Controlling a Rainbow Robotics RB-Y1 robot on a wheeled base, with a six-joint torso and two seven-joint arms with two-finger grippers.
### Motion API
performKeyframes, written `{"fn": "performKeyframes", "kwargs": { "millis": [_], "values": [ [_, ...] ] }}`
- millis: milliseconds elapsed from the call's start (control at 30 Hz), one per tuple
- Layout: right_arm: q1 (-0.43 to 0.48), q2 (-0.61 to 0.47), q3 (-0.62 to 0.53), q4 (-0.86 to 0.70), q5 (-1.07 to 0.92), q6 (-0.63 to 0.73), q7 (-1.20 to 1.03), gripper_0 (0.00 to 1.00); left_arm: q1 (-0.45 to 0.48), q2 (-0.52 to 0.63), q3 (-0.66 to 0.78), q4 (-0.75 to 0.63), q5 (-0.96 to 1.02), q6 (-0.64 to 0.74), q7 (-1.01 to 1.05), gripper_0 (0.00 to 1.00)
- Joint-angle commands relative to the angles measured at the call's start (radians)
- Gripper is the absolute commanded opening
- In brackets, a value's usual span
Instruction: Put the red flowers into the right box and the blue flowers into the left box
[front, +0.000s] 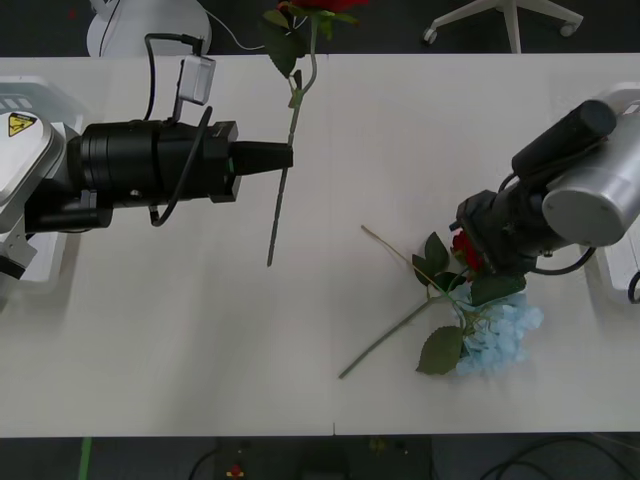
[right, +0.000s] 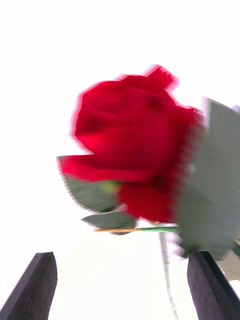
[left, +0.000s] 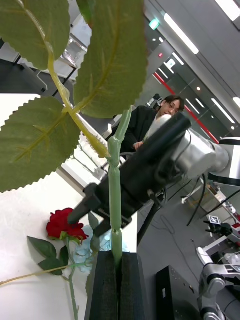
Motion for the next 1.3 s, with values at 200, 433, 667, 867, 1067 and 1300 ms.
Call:
{"fn": "performKeyframes", "kwargs": {
  "millis": [200,433,667,867,1067,1300],
  "values": [
    [-0.020,-0.101,-0.088,-0.005,-0.189,-0.091,0.661,0.75,-0.045,-0.018,-0.001,-0.032,0.018,0.024,-0.027,0.00],
    [-0.020,-0.096,-0.088,-0.003,-0.318,-0.148,1.109,0.75,-0.045,-0.018,-0.001,-0.032,0.018,0.024,-0.027,0.00],
    [0.003,-0.096,-0.088,0.033,-0.551,-0.253,1.535,0.75,-0.045,-0.018,-0.001,-0.032,0.018,0.024,-0.027,0.00],
    [0.019,-0.095,-0.097,0.130,-0.793,-0.286,1.928,0.76,-0.045,-0.018,-0.001,-0.032,0.018,0.024,-0.027,0.00],
    [0.077,-0.093,-0.160,0.205,-0.937,-0.252,2.256,0.76,-0.045,-0.018,-0.001,-0.032,0.018,0.024,-0.027,0.00],
    [0.218,-0.093,-0.229,0.155,-1.128,-0.243,2.500,0.76,-0.045,-0.018,-0.001,-0.032,0.018,0.024,-0.027,0.00]
  ]
}}
